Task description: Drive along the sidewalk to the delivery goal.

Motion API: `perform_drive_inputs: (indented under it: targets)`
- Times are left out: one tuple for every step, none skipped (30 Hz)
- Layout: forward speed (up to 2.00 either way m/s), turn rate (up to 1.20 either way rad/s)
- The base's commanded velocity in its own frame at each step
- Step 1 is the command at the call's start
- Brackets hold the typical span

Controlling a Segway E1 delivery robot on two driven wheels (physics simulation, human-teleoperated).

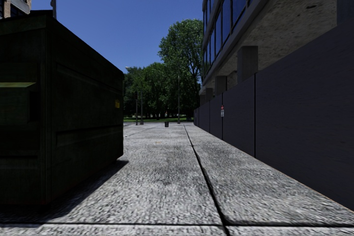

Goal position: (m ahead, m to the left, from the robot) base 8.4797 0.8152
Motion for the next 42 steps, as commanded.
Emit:
perform_drive_inputs:
  targets:
    - [2.0, 0.0]
    - [2.0, 0.0]
    - [2.0, 0.0]
    - [2.0, 0.0]
    - [2.0, 0.0]
    - [2.0, 0.0]
    - [2.0, 0.0]
    - [2.0, 0.0]
    - [2.0, 0.0]
    - [2.0, 0.0]
    - [2.0, 0.0]
    - [2.0, 0.0]
    - [2.0, 0.0]
    - [2.0, 0.0]
    - [2.0, 0.0]
    - [2.0, 0.0]
    - [2.0, 0.0]
    - [2.0, 0.0]
    - [2.0, 0.0]
    - [2.0, 0.0]
    - [2.0, 0.0]
    - [2.0, 0.0]
    - [2.0, 0.0]
    - [1.99, 0.0]
    - [1.99, 0.0]
    - [1.98, 0.0]
    - [1.98, 0.0]
    - [1.98, 0.0]
    - [1.97, 0.0]
    - [1.97, 0.0]
    - [1.96, 0.0]
    - [1.96, 0.0]
    - [1.96, 0.0]
    - [1.95, 0.0]
    - [1.94, 0.0]
    - [1.93, 0.0]
    - [1.93, 0.0]
    - [1.93, 0.0]
    - [1.93, 0.0]
    - [1.93, 0.0]
    - [1.93, 0.0]
    - [1.93, 0.0]
